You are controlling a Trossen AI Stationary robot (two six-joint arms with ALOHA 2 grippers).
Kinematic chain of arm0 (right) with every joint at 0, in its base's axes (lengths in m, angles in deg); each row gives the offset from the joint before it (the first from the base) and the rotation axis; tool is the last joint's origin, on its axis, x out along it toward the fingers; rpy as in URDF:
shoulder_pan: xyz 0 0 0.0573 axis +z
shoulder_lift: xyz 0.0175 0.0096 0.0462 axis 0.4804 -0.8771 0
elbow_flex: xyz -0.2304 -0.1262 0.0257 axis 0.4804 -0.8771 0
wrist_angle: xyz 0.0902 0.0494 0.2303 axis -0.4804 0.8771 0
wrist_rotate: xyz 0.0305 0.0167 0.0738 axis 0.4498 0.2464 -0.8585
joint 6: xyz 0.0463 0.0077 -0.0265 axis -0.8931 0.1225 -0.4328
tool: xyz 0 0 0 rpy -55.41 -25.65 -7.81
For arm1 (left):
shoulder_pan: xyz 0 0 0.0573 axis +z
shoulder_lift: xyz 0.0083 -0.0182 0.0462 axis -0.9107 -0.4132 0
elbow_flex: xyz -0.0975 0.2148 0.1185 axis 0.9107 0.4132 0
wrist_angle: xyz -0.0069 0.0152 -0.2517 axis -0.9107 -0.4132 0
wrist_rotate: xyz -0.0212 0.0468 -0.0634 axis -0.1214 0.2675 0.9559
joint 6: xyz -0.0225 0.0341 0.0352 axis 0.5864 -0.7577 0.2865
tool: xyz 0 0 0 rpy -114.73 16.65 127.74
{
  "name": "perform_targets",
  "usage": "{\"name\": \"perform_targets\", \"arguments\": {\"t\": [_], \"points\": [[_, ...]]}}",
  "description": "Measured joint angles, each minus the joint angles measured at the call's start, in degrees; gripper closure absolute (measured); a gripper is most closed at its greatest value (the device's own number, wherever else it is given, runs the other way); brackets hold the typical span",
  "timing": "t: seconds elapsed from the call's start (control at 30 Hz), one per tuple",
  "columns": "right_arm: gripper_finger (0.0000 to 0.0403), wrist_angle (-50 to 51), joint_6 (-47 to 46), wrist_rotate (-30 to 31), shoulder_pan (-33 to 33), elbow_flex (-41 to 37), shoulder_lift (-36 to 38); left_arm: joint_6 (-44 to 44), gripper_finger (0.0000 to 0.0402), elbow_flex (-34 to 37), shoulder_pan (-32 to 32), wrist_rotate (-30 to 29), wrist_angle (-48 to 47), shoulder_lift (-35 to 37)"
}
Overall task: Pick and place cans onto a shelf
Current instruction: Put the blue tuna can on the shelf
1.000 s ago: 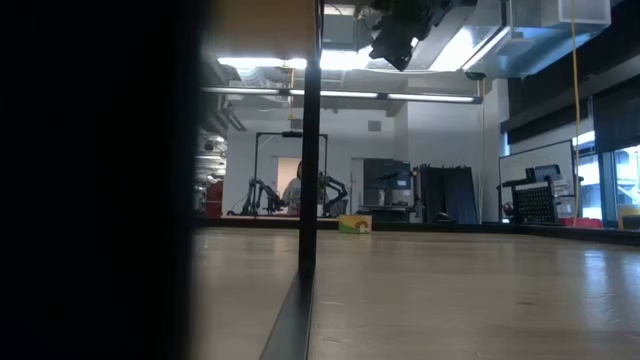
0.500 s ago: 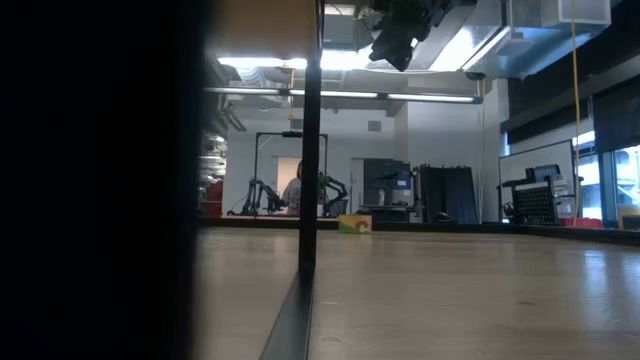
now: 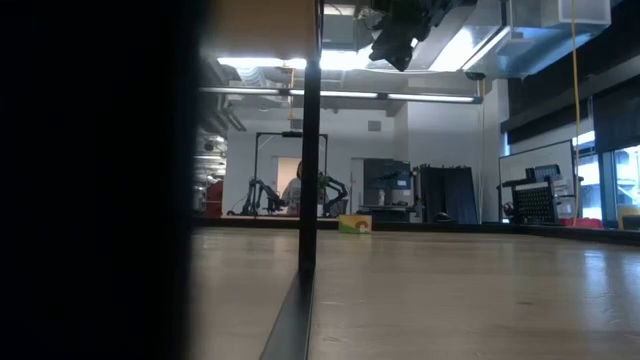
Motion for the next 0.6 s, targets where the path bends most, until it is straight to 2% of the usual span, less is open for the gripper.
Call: {"name": "perform_targets", "arguments": {"t": [0.27,0.43,0.6], "points": [[0.0318,0.0,0.0,0.0,0.0,0.0,0.0,-2.9,0.0401,5.2,0.0,2.2,5.1,0.2],[0.0318,0.0,0.0,0.0,0.0,0.0,0.0,-3.0,0.04,5.8,0.1,3.3,5.4,0.3],[0.0318,0.0,0.0,0.0,0.0,0.0,0.0,-3.0,0.038,5.8,0.1,4.0,5.6,0.3]]}}
